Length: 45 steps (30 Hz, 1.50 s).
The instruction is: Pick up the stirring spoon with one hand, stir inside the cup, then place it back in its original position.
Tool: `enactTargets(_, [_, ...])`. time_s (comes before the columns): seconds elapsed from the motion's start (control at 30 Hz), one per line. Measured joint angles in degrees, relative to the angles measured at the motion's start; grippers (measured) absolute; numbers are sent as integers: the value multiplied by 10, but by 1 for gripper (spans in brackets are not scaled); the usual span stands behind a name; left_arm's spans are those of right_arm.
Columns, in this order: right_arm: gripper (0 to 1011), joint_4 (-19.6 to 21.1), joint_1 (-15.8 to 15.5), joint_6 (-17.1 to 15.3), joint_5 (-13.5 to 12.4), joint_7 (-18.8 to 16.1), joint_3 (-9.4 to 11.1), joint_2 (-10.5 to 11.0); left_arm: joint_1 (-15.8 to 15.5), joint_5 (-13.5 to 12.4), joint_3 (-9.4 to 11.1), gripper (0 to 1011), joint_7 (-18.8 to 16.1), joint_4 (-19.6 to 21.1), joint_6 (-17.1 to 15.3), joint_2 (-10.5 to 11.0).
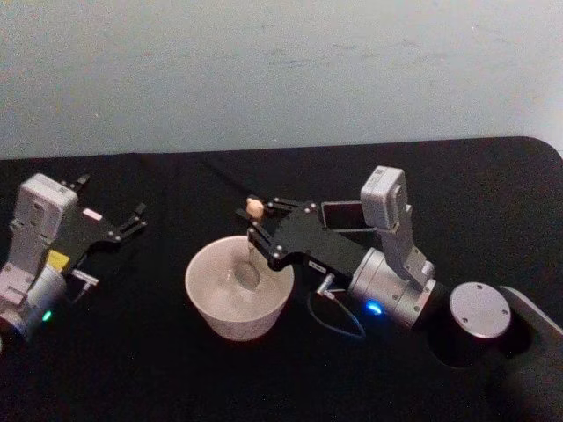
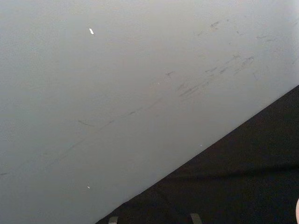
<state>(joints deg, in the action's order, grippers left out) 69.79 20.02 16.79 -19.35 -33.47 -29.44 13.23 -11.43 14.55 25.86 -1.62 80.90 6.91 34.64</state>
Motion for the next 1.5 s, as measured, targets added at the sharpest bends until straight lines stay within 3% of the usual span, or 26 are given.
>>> enactTargets(0.53, [212,32,4,17,-16,-31,10,20,0,0,0,1001,0,0,0,0])
enactTargets(1.03, [212,136,-3,2,-101,-54,63,83,0,0,0,1001,0,0,0,0])
enactTargets(1.5, [212,171,-35,0,-119,-39,101,134,0,0,0,1001,0,0,0,0])
